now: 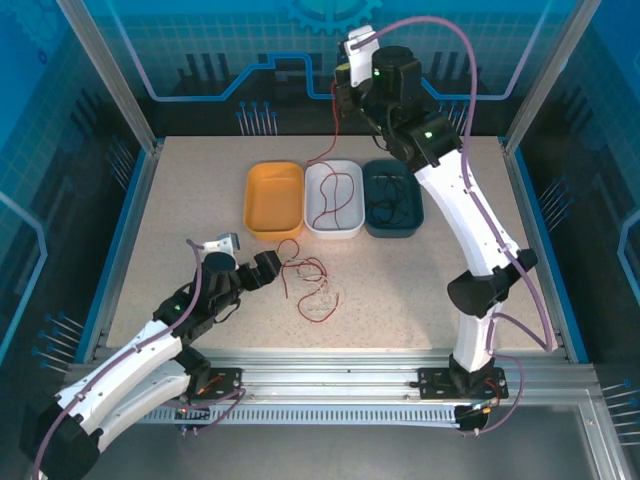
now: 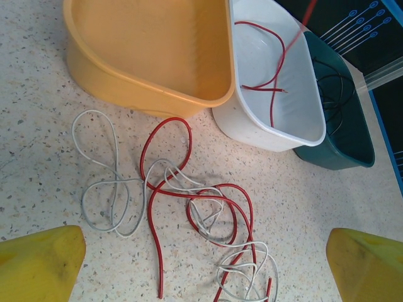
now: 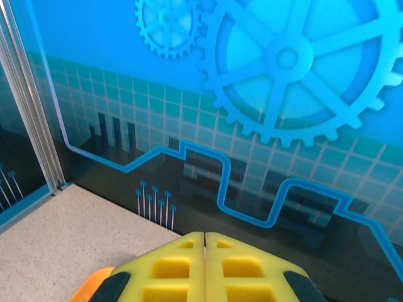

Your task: Untangle the cables

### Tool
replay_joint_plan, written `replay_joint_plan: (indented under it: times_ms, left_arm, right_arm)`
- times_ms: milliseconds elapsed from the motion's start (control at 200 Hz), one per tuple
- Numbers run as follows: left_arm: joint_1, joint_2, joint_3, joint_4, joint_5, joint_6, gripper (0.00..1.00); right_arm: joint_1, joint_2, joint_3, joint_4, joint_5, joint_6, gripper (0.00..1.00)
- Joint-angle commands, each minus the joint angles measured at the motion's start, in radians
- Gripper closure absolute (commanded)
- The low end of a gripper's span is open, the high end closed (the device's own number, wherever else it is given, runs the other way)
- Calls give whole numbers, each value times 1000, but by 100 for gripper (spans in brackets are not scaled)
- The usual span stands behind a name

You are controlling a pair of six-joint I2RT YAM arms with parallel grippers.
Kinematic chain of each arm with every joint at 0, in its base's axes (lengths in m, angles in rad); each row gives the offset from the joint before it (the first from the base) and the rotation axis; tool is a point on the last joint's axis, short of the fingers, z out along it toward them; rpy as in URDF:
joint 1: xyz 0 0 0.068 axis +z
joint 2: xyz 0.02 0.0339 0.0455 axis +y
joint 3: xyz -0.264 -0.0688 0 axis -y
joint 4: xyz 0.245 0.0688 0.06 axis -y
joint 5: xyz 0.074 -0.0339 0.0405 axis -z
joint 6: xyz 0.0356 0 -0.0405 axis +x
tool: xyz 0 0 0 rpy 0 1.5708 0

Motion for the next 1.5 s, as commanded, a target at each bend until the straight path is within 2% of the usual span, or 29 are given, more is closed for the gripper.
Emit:
replay_joint_plan:
  times_ms: [0, 235, 435, 625, 971, 1171, 1351, 1496]
  left_arm:
    - [6, -3, -14, -14, -13, 3, 1]
    - [6, -7, -22, -24, -18, 2, 1]
    - [6, 3, -19, -19, -27, 6, 1]
    - [6, 29, -8, -11, -29, 9, 1]
    - [7, 46, 3, -6, -20, 12, 1]
    - [6, 42, 2, -10, -21, 9, 1]
    - [7, 39, 4, -14, -18, 12, 1]
    - [9, 36, 1, -12, -13, 6, 1]
  right_arm:
    - [-12, 40, 16, -6, -11, 22, 100]
    - [-11, 64, 4, -59, -46, 58, 100]
    - [-9, -50, -181, -34, -56, 101, 100]
    - [-9, -115, -296, -70, -135, 161, 100]
    - [-32, -232, -463, -83, -77, 191, 100]
    - [-42, -271, -517, -158, -89, 197, 100]
    - [-55, -305, -574, -217, -24, 190, 100]
    - [-86, -298, -572, -284, -43, 186, 100]
